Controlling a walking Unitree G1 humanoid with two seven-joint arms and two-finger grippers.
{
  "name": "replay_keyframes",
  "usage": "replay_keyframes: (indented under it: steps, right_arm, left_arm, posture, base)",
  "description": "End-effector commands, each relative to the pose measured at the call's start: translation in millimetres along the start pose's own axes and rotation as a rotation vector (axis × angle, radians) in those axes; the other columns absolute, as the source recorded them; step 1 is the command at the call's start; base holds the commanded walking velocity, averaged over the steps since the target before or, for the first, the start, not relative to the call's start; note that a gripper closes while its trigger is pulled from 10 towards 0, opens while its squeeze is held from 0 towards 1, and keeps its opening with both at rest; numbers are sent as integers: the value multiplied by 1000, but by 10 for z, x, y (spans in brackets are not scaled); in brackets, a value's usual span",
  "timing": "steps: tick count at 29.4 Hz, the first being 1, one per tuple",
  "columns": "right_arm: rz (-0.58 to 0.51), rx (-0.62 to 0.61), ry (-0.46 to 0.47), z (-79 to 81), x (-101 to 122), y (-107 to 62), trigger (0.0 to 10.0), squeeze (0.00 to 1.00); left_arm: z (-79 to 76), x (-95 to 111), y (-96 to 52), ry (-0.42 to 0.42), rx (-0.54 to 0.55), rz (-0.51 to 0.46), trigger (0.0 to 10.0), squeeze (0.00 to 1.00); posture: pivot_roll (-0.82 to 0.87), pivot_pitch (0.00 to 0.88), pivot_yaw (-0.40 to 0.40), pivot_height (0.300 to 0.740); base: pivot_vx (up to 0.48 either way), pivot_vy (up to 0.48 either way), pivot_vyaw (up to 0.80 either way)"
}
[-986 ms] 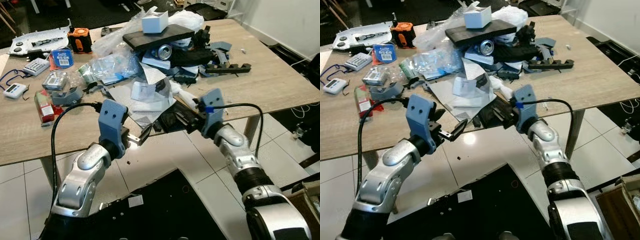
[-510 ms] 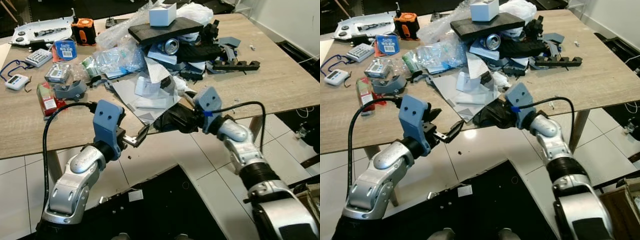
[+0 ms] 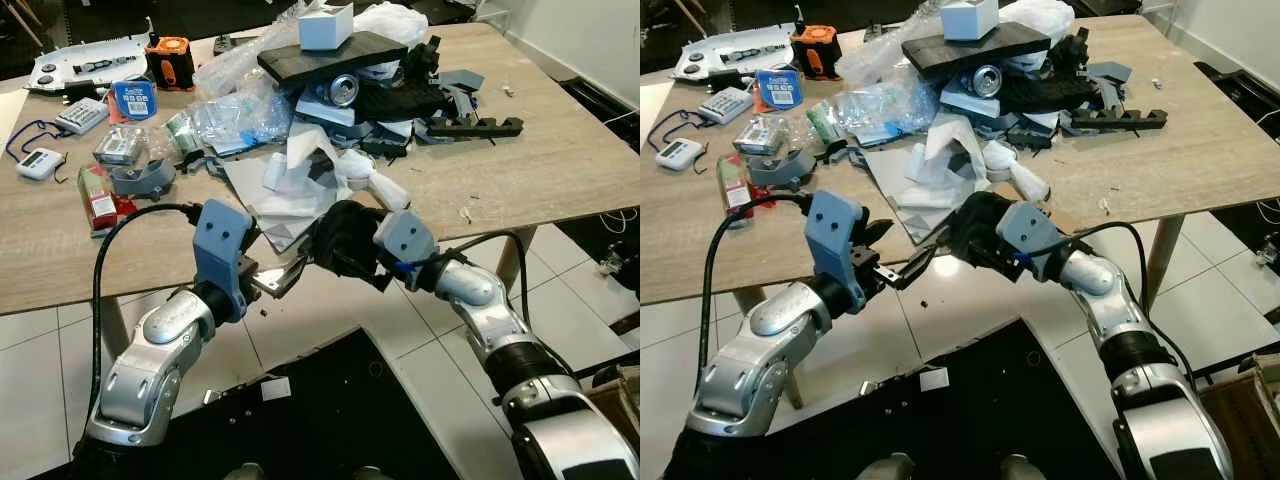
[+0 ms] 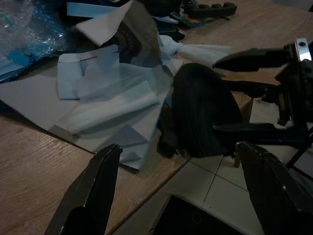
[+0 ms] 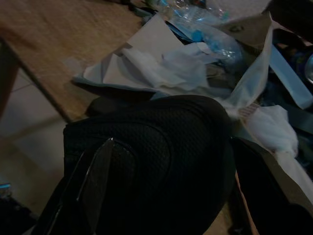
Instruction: Picking trash to rubbish bin
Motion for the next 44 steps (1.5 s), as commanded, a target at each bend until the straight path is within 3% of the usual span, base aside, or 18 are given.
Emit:
replay_keyframes:
  steps: [1,15,16,17,24,36,41,42,43,44]
  right_arm:
    - [49,15,0,81,-95,37,10000,0]
    - [143,-63,-54,-1,-192,112,10000,0]
    - [150,-66,-58,4,-207,113,7804,0]
    - [169,-71,-43,7,-238,113,0,0]
    - [190,-111,-4,-23,-285,112,0,0]
    - [89,-180,49,-145,-136,121,0,0]
    - [-85,-300,79,-458,200,93,0,0]
    - [-85,-300,79,-458,200,93,0,0]
    - [-166,-359,92,-613,352,45,0,0]
    - [-166,-359,92,-613,352,45,0,0]
  left_arm:
    - [-3,-44,-27,9,-13,28,10000,0]
    - [73,-63,-69,23,40,42,10000,0]
    - [77,-62,-70,23,43,42,10000,0]
    - [83,-62,-72,24,46,43,10000,0]
    - [110,-60,-75,31,57,47,10000,0]
    - [173,-48,-65,39,97,45,10000,0]
    - [201,-36,-37,39,115,33,10000,0]
    - [201,-36,-37,39,115,33,10000,0]
    - [193,-31,-19,37,115,27,10000,0]
    - [193,-31,-19,37,115,27,10000,0]
  posture:
    - [298,224,36,740]
    - [307,229,14,740]
    - [307,229,14,740]
    - [311,230,14,740]
    - [312,229,17,740]
    - [309,215,20,740]
    - [298,204,23,740]
    - [298,204,23,740]
    - [290,196,24,740]
    - [290,196,24,740]
  base:
    - [0,0,0]
    - [0,0,0]
    - [0,0,0]
    - [0,0,0]
    - [0,0,0]
    - [0,0,0]
    - [0,0,0]
    - [0,0,0]
    - [0,0,0]
    - [0,0,0]
Point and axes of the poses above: a point about 5 cm out from each wrist's last joint towards the gripper, its own y axis pointing out of the wrist towards the gripper, its own x axis along the axis of the wrist's last joint, z = x × y, the point moved 3 cm from there along y, pointing out of the wrist towards the gripper, and after that the axes turned 7 degrees about y, right-handed, at the moved point
